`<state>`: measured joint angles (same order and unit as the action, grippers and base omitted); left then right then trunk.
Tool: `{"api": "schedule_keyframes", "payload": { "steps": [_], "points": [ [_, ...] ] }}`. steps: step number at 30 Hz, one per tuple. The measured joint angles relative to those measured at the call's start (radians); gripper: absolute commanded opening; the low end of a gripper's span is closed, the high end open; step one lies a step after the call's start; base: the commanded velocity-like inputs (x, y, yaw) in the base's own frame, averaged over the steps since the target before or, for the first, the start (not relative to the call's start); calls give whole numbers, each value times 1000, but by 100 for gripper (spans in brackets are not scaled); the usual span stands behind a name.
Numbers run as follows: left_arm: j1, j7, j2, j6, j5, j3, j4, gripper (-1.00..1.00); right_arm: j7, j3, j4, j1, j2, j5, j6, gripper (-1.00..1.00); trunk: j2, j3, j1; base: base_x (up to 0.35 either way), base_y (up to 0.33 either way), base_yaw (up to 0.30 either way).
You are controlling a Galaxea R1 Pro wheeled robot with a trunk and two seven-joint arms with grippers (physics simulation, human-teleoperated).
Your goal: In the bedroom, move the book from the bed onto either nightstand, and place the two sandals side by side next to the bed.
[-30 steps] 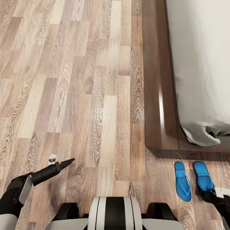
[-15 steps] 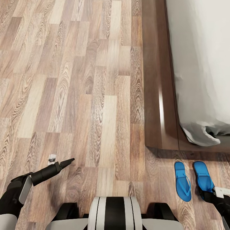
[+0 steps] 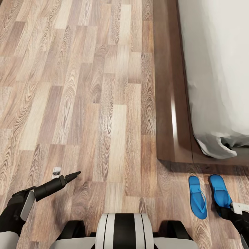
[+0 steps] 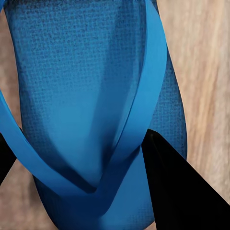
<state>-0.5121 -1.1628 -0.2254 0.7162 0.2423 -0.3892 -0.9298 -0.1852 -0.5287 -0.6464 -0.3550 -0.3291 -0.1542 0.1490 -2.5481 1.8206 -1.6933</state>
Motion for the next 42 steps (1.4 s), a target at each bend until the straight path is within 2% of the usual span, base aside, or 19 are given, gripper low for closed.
{"api": "schedule_keyframes", "payload": {
  "steps": [12, 13, 35, 42],
  "points": [
    [0, 0, 0, 0, 0, -2, 0, 100, 0, 0, 0, 0, 0, 0, 1, -100, 0, 0, 0, 0, 0, 0],
    [0, 0, 0, 0, 0, -2, 0, 100, 0, 0, 0, 0, 0, 0, 1, 100, 0, 0, 0, 0, 0, 0],
    [0, 0, 0, 0, 0, -2, 0, 100, 1, 0, 0, 0, 0, 2, -1, 100, 0, 0, 0, 0, 0, 0],
    [0, 0, 0, 1, 0, 1, 0, 100, 1, 0, 0, 0, 0, 2, -1, 100, 2, -27, 3, 0, 0, 0]
  ]
}}
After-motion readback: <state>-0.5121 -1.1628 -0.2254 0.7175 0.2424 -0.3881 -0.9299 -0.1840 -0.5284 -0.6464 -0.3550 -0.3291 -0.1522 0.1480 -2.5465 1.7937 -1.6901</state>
